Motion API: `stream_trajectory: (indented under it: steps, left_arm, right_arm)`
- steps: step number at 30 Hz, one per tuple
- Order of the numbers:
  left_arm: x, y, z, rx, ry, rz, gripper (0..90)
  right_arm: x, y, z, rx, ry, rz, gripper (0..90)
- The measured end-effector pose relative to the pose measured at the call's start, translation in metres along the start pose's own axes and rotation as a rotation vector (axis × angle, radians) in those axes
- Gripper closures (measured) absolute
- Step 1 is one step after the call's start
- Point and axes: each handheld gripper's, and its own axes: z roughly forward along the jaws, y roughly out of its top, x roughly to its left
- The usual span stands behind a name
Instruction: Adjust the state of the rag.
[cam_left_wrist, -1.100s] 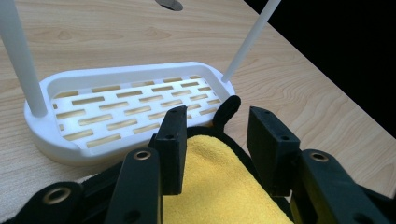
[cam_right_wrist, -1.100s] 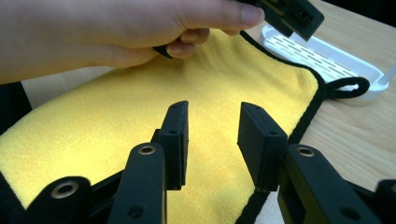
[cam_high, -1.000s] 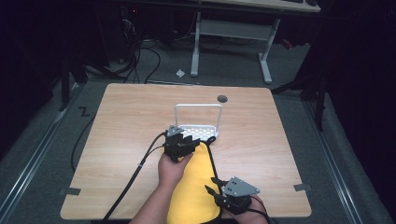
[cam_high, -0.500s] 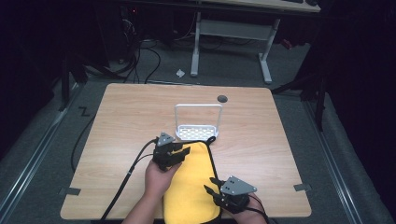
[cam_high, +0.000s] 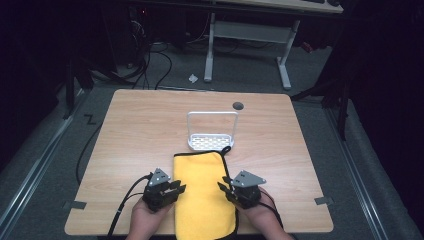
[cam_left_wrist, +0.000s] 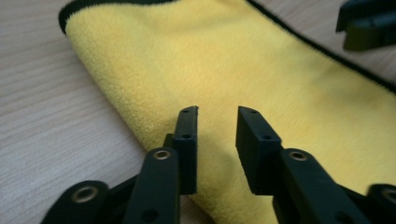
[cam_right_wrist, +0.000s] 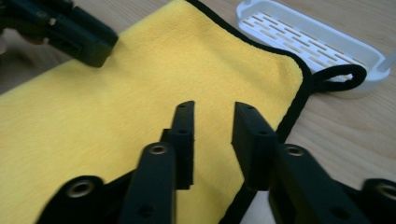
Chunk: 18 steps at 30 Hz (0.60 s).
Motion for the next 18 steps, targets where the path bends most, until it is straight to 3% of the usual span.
stream_trajectory:
  steps: [2, 6, 10, 18]
  left_arm:
    - [0.000, -0.002, 0.003, 0.020, 0.004, 0.009, 79.1]
    - [0.000, -0.003, 0.004, 0.022, 0.013, 0.028, 80.9]
    - [-0.002, -0.003, 0.004, 0.022, 0.016, 0.035, 80.7]
    - [-0.006, -0.004, 0.005, 0.030, -0.039, 0.027, 78.6]
  right_arm:
    - [-0.008, 0.004, 0.015, 0.055, 0.005, 0.015, 89.6]
    - [-0.016, 0.000, 0.036, 0.144, -0.014, 0.009, 90.0]
    - [-0.015, -0.003, 0.037, 0.142, -0.015, 0.006, 90.0]
    - [-0.013, -0.015, 0.021, 0.135, 0.008, 0.006, 89.1]
